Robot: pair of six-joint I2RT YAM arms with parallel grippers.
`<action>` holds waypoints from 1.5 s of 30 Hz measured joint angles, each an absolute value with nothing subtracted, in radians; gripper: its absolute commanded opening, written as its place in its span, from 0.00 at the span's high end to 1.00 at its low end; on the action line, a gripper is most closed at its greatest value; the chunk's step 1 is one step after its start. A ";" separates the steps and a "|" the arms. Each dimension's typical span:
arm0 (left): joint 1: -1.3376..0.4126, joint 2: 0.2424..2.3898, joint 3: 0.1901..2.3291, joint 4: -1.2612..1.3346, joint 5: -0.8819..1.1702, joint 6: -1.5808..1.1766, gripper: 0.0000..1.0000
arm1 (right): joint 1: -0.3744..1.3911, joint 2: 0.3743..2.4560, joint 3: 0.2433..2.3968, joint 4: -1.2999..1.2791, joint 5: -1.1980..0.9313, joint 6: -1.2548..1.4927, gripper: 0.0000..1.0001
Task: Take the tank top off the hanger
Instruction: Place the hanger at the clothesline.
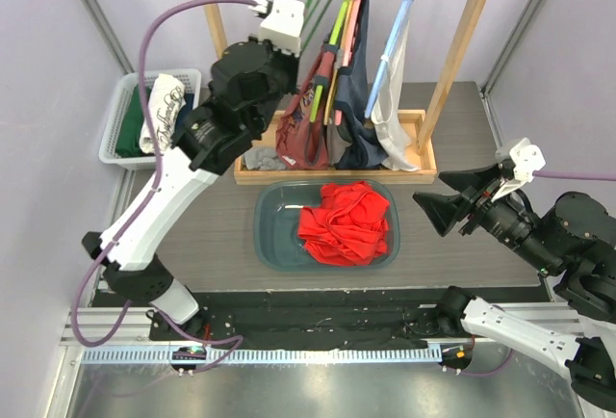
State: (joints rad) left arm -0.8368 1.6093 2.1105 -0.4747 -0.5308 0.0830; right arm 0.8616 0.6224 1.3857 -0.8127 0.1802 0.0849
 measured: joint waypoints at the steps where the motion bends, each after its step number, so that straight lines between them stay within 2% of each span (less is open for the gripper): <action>1: -0.831 1.591 2.098 -0.474 -0.532 0.087 1.00 | 0.862 0.625 1.386 -0.813 0.179 0.085 0.30; 13: -0.748 1.383 1.892 -0.465 -0.556 0.086 1.00 | 0.862 0.635 1.386 -0.817 0.170 0.086 0.30; 24: -0.592 1.388 1.858 -0.509 -0.537 0.012 1.00 | 0.862 0.635 1.386 -0.817 0.166 0.089 0.30; 39: -0.589 1.391 1.808 -0.528 -0.501 -0.078 0.99 | 0.862 0.627 1.383 -0.816 0.159 0.108 0.31; 40: -0.589 1.390 1.796 -0.528 -0.500 -0.080 0.94 | 0.862 0.628 1.383 -0.815 0.162 0.109 0.31; 41: -0.589 1.390 1.785 -0.524 -0.498 -0.083 0.80 | 0.862 0.632 1.383 -0.809 0.165 0.109 0.31; 43: -0.588 1.390 1.776 -0.517 -0.495 -0.084 0.60 | 0.862 0.657 1.400 -0.802 0.172 0.109 0.30; 44: -0.587 1.390 1.774 -0.522 -0.490 -0.086 0.42 | 0.862 0.678 1.417 -0.798 0.175 0.109 0.30; 45: -0.587 1.388 1.771 -0.526 -0.485 -0.080 0.34 | 0.862 0.714 1.444 -0.788 0.178 0.109 0.30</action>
